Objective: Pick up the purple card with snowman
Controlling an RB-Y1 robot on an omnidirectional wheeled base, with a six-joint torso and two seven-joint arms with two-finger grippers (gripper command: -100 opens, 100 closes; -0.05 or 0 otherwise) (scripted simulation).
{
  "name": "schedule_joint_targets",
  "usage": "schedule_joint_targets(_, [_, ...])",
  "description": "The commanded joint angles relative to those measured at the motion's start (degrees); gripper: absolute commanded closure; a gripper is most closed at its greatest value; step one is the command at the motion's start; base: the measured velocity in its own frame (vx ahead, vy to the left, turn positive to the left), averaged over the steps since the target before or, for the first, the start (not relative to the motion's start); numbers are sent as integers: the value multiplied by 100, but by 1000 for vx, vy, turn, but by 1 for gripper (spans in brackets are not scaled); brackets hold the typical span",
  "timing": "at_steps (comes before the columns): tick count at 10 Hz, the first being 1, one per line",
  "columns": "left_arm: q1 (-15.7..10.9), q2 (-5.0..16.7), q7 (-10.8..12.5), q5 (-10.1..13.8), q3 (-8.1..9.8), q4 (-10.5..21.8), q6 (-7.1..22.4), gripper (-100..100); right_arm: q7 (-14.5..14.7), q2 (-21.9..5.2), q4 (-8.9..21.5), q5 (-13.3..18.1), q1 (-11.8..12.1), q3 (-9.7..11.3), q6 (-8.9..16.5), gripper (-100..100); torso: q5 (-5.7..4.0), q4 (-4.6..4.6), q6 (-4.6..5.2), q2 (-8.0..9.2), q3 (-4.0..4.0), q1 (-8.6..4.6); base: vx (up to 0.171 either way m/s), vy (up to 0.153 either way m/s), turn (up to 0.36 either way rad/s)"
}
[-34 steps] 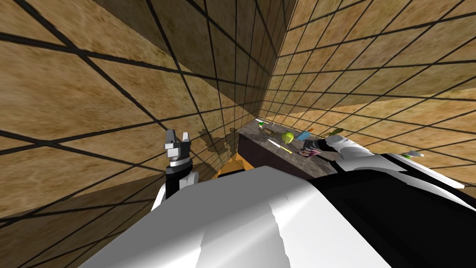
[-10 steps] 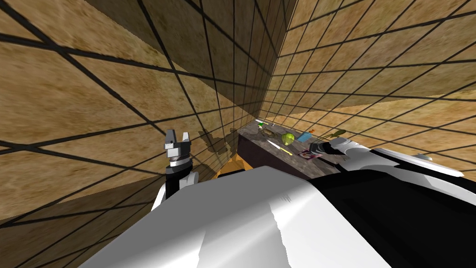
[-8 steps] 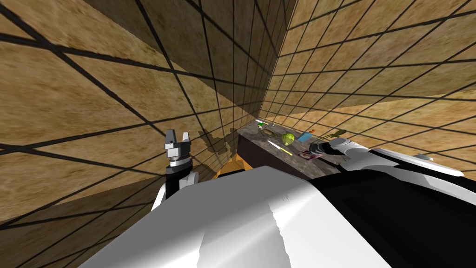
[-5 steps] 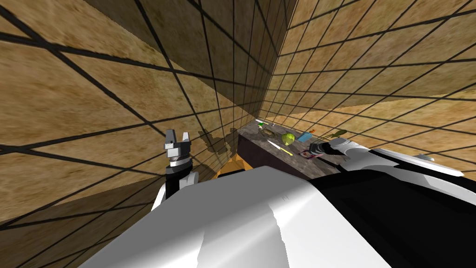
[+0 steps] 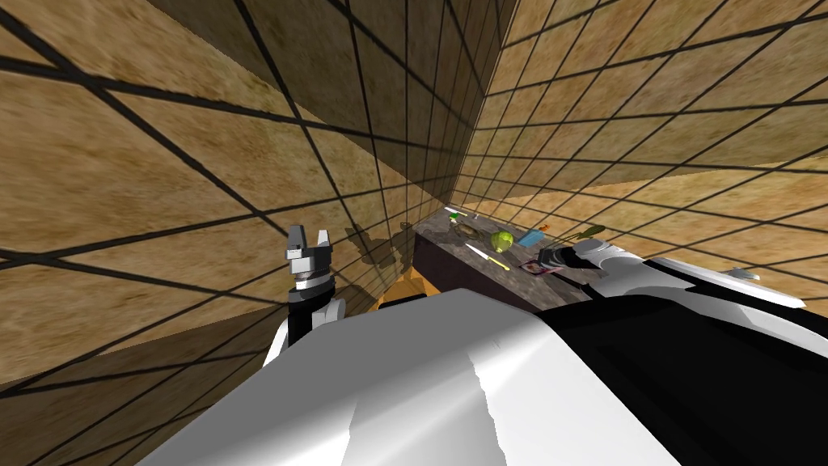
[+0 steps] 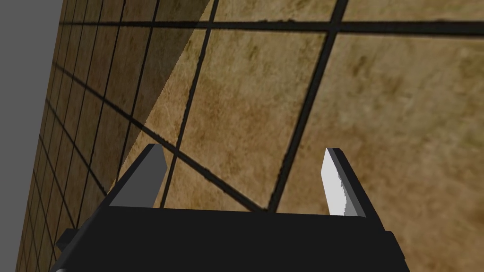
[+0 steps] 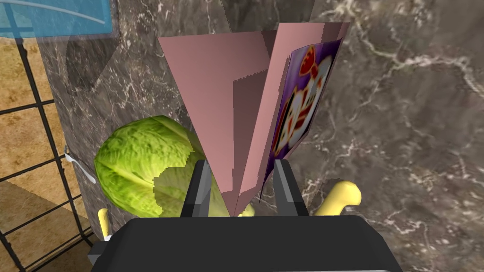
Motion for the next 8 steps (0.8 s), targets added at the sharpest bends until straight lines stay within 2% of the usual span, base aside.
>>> schedule_joint_targets(1, [0, 0, 0, 0, 0, 0, 0, 0, -26, 14, 5, 245, -5, -247, -70, 100, 0, 0, 0, 0, 0, 0, -20, 19, 7])
schedule_joint_targets(3, [0, 0, 0, 0, 0, 0, 0, 0, -11, 62, 92, 581, -91, -617, -206, 100, 3, 1, 0, 5, 3, 5, -29, 17, 12])
schedule_joint_targets(4, [0, 0, 0, 0, 0, 0, 0, 0, -11, 62, 92, 659, -91, -623, -206, 100, 4, 3, 0, 6, 4, 5, -17, 7, 6])
schedule_joint_targets(6, [0, 0, 0, 0, 0, 0, 0, 0, 4, 109, 179, 1030, -178, -1000, -342, 100, 3, 1, 1, 3, 2, 2, -18, 10, 9])
schedule_joint_targets(7, [0, 0, 0, 0, 0, 0, 0, 0, 4, 109, 179, 1073, -178, -1000, -342, 100, 3, 1, 0, 4, 3, 4, -15, 10, 7])
schedule_joint_targets(8, [0, 0, 0, 0, 0, 0, 0, 0, 12, 133, 223, 1280, -221, -1188, -409, 100, 2, 0, 2, 2, 1, 3, -14, 10, 8])
